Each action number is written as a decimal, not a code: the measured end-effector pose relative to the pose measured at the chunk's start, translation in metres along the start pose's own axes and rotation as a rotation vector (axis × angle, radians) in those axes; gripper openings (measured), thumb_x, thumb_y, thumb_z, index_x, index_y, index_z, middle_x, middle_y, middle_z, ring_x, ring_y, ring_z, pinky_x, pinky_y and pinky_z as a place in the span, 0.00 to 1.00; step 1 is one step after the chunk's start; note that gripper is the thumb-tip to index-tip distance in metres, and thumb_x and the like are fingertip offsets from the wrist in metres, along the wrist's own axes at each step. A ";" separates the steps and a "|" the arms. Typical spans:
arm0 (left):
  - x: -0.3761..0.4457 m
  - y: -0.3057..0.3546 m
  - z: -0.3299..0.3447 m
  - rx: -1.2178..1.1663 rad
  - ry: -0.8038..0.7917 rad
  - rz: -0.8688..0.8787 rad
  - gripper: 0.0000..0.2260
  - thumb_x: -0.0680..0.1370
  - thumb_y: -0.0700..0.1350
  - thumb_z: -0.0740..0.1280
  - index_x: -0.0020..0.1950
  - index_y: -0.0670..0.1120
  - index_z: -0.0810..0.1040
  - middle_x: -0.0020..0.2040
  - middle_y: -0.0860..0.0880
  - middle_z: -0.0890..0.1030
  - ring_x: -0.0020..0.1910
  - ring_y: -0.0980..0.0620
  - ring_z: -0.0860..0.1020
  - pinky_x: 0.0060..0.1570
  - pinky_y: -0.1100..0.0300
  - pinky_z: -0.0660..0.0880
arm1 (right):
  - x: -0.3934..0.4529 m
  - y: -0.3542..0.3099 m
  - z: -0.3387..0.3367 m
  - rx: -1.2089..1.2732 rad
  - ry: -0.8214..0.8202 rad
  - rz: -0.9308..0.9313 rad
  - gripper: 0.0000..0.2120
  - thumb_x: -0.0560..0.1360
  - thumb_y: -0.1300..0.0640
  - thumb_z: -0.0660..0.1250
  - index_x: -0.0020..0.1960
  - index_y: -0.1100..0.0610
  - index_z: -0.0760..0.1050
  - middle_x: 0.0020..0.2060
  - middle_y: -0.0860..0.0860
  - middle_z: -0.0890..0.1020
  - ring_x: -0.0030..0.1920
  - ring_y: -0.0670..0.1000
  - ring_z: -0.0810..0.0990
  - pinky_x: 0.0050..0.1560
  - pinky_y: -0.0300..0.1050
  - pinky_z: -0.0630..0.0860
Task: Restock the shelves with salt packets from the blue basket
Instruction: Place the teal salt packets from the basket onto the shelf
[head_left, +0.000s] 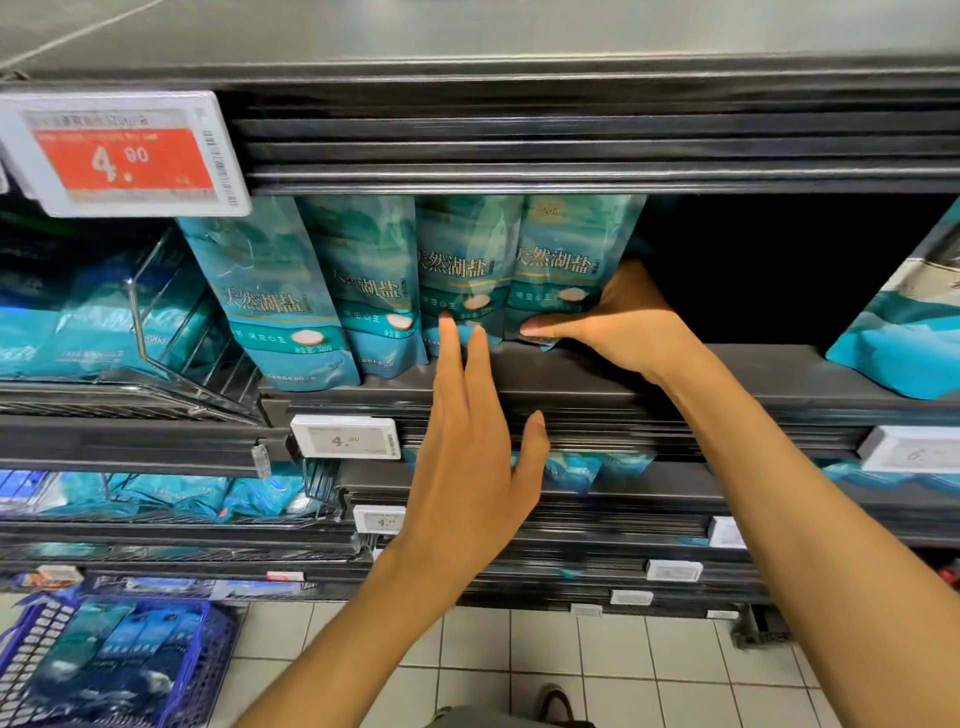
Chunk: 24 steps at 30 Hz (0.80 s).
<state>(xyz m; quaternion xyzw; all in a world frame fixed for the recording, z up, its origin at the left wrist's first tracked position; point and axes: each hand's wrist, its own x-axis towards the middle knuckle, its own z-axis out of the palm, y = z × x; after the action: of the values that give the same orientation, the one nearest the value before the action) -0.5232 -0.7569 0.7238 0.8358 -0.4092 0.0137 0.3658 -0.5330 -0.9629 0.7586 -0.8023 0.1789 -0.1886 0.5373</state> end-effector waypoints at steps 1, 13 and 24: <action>0.000 0.000 -0.001 -0.009 0.002 -0.003 0.37 0.82 0.52 0.62 0.83 0.43 0.44 0.83 0.49 0.36 0.82 0.47 0.49 0.67 0.46 0.74 | -0.002 0.000 -0.002 0.009 0.008 0.005 0.21 0.60 0.56 0.86 0.44 0.42 0.78 0.34 0.26 0.81 0.41 0.28 0.81 0.38 0.23 0.75; -0.007 -0.005 0.001 -0.037 0.073 0.024 0.37 0.82 0.51 0.62 0.82 0.40 0.44 0.83 0.45 0.38 0.81 0.55 0.41 0.76 0.62 0.55 | -0.034 0.001 -0.004 -0.106 0.030 0.052 0.16 0.61 0.48 0.84 0.39 0.41 0.78 0.34 0.24 0.80 0.40 0.29 0.81 0.36 0.23 0.74; -0.012 -0.004 -0.006 -0.214 0.169 0.042 0.28 0.82 0.46 0.63 0.79 0.37 0.59 0.81 0.40 0.55 0.80 0.59 0.51 0.72 0.76 0.51 | -0.048 0.001 0.000 -0.081 0.062 -0.042 0.15 0.65 0.47 0.81 0.47 0.41 0.78 0.43 0.31 0.84 0.48 0.34 0.84 0.47 0.30 0.80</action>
<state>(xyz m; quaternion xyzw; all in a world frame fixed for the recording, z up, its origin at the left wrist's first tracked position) -0.5269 -0.7431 0.7222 0.7790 -0.3937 0.0479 0.4857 -0.5749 -0.9396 0.7526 -0.8208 0.1862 -0.2172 0.4944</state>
